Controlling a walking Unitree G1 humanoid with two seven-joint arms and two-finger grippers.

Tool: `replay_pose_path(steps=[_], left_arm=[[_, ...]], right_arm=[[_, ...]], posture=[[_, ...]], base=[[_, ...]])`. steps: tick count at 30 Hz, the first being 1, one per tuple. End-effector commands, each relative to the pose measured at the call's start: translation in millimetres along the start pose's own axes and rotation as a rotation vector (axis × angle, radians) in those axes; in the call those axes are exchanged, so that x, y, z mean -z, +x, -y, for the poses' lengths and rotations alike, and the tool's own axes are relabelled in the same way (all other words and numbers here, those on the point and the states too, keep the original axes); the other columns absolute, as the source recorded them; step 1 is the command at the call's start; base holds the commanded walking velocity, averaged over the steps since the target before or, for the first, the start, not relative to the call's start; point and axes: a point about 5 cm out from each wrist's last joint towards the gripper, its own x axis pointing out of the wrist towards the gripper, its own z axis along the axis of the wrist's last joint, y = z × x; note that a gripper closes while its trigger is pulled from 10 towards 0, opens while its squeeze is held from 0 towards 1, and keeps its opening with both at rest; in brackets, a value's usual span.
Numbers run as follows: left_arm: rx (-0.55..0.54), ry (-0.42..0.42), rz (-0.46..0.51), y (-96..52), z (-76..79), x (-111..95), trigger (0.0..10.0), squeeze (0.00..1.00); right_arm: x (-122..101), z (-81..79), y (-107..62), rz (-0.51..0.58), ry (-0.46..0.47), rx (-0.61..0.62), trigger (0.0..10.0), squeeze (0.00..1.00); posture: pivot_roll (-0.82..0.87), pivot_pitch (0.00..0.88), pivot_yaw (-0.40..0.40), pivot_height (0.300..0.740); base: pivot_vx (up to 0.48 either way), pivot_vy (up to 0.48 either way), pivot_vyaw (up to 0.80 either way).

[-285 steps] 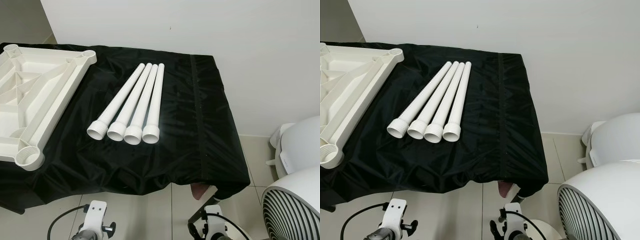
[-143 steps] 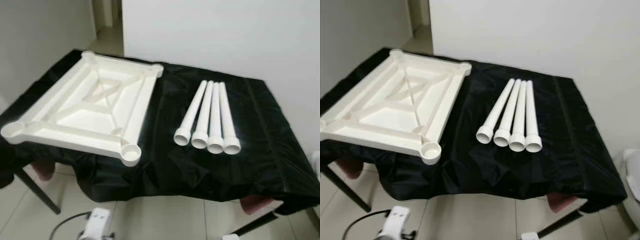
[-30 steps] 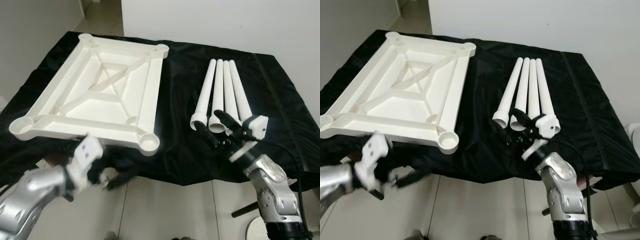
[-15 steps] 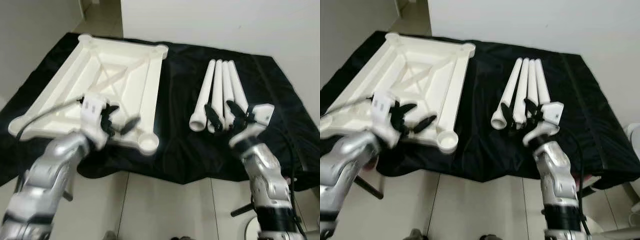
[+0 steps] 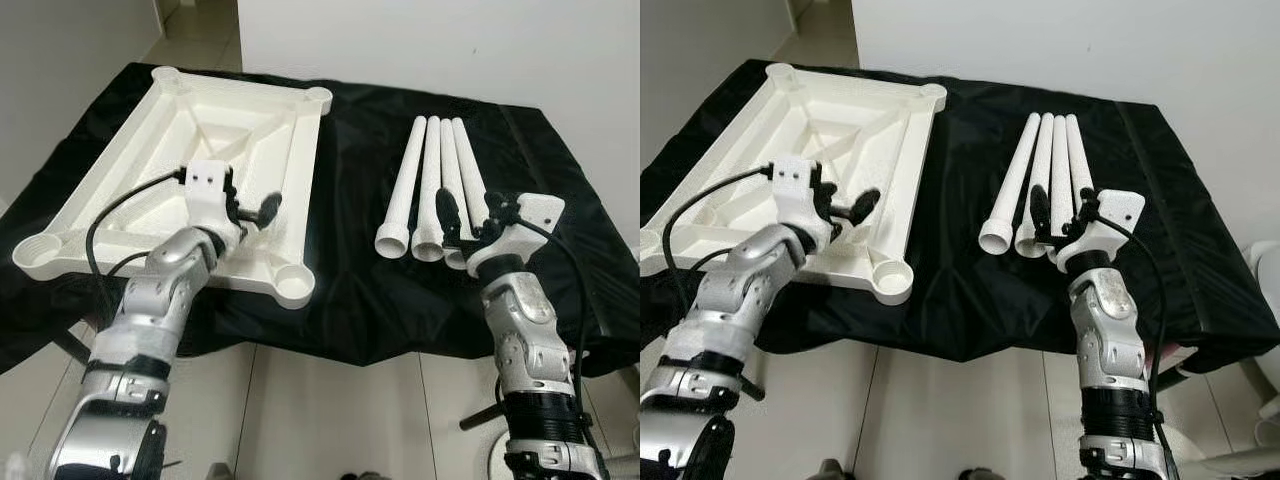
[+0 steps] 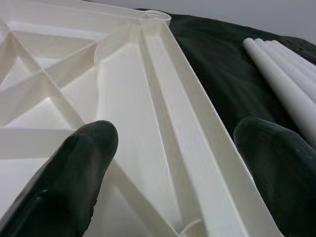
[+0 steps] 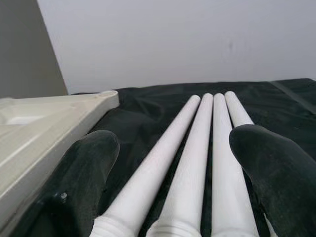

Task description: Building children table

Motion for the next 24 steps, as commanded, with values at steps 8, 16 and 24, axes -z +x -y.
replay_pose_path(steps=[8, 16, 24], left_arm=[[-0.069, -0.068, 0.069, 10.5, 4.3, -3, 10.0, 0.00], [-0.092, 0.027, 0.103, 11.5, 13.4, -7, 10.0, 0.00], [-0.085, 0.070, 0.181, 11.1, 17.8, -9, 10.0, 0.00]], right_arm=[[12, 5.7, 2.1, -0.020, -0.018, 0.080, 10.0, 0.00], [3, -0.7, 3.2, 0.058, -0.079, 0.055, 10.0, 0.00], [4, -4.0, 2.3, 0.105, -0.102, 0.054, 10.0, 0.00]], posture=[[0.01, 0.091, -0.012, 0.740], [0.02, 0.048, 0.065, 0.740], [0.02, 0.008, 0.012, 0.740]], base=[[0.000, 0.000, 0.00], [0.000, 0.000, 0.00], [0.000, 0.000, 0.00]])
